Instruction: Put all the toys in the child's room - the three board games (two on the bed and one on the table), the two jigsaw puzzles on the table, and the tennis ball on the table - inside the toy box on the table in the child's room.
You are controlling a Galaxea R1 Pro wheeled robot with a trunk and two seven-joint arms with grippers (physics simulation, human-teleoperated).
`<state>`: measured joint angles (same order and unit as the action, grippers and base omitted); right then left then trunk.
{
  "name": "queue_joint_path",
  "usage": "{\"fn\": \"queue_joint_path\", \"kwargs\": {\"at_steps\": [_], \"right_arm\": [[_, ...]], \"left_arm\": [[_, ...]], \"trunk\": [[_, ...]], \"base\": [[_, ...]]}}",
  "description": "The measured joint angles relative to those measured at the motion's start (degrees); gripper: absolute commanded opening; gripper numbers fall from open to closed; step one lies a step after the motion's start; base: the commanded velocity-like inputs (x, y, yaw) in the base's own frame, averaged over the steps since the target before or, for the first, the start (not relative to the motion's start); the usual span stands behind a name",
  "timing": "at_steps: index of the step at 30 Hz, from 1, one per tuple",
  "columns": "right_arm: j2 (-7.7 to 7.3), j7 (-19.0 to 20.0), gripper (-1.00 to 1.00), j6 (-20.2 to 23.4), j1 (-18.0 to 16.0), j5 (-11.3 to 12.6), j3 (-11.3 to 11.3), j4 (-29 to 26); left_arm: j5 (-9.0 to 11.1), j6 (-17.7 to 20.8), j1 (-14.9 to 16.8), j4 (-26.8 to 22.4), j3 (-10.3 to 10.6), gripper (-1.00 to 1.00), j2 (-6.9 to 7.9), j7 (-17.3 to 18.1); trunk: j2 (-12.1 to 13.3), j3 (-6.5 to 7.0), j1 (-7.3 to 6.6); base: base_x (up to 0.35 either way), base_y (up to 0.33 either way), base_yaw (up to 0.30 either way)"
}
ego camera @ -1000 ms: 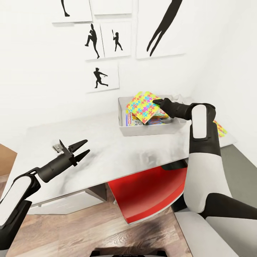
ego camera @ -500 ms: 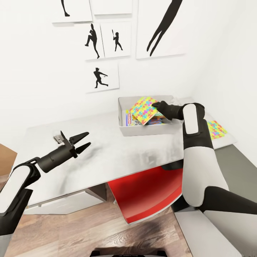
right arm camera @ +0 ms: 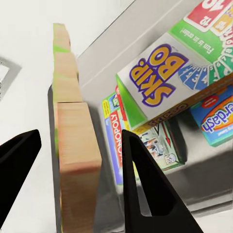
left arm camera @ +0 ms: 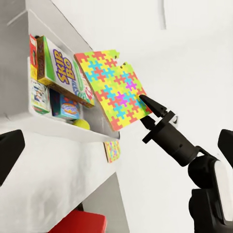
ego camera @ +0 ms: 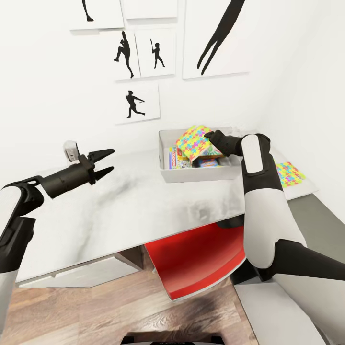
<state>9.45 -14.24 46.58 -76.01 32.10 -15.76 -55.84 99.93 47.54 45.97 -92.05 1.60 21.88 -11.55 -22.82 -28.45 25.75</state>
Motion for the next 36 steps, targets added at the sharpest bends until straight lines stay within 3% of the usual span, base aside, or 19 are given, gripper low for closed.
{"fn": "queue_joint_path", "kwargs": {"at_steps": [9, 22, 36], "right_arm": [[0.13, -0.08, -1.00, -2.15, -1.25, 1.92, -0.01, 1.61], [0.16, -0.09, -1.00, -3.31, -2.50, 4.10, 0.03, 3.86], [0.49, -0.12, -1.00, -9.95, -3.70, 4.92, -0.04, 7.31]], "left_arm": [[4.82, 0.24, 3.89, -0.02, 0.29, 1.00, 1.20, -7.04], [5.85, 0.28, 4.42, -0.08, 0.46, 1.00, 1.40, -8.71], [5.97, 0.30, 4.18, -0.11, 0.63, 1.00, 1.30, -8.82]], "trunk": [[0.00, -0.50, 0.00], [0.01, -1.63, 0.00], [0.00, -2.72, 0.00]], "base": [[0.000, 0.000, 0.001], [0.000, 0.000, 0.000], [0.000, 0.000, 0.000]]}}
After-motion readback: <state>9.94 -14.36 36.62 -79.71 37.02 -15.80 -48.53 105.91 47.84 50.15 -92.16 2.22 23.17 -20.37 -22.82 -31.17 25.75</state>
